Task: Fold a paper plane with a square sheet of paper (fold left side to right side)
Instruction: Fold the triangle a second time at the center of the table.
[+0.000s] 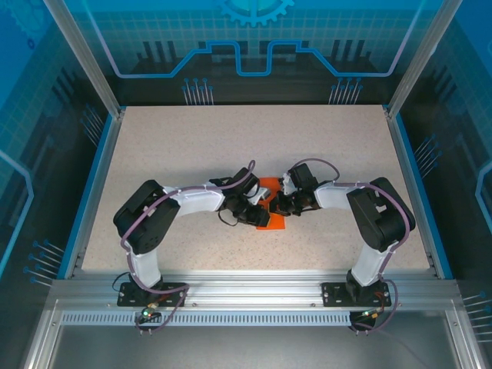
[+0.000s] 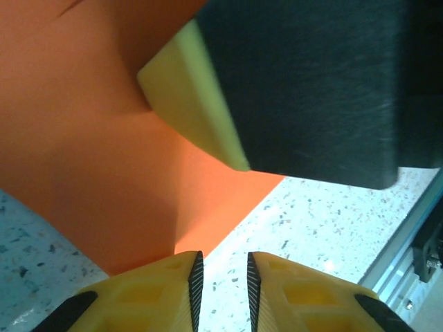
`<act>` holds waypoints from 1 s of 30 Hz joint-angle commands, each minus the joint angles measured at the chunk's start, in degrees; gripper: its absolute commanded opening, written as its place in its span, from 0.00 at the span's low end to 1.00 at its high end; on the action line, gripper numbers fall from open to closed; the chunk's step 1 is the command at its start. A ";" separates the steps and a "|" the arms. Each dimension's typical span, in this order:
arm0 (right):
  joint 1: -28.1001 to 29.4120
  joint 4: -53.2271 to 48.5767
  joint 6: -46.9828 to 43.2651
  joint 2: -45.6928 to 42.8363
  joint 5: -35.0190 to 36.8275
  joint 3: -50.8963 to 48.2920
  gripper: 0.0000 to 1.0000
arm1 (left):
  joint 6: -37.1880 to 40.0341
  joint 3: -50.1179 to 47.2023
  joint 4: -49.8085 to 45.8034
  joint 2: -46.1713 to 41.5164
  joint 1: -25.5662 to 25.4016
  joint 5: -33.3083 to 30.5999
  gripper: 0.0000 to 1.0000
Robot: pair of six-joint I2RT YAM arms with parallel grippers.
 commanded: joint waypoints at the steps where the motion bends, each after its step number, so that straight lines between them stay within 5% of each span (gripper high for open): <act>1: 0.60 -3.56 -0.56 0.95 2.25 -1.18 0.00 | -0.39 -1.55 0.06 1.23 0.09 -2.21 0.25; 18: 0.48 -2.25 -1.61 -1.46 1.00 -1.29 0.00 | -1.26 -5.46 2.79 1.33 0.31 -4.67 0.00; 30: 2.39 -0.32 -2.40 -9.33 -0.22 -4.60 0.00 | -0.96 -6.66 3.69 0.86 0.34 -4.91 0.00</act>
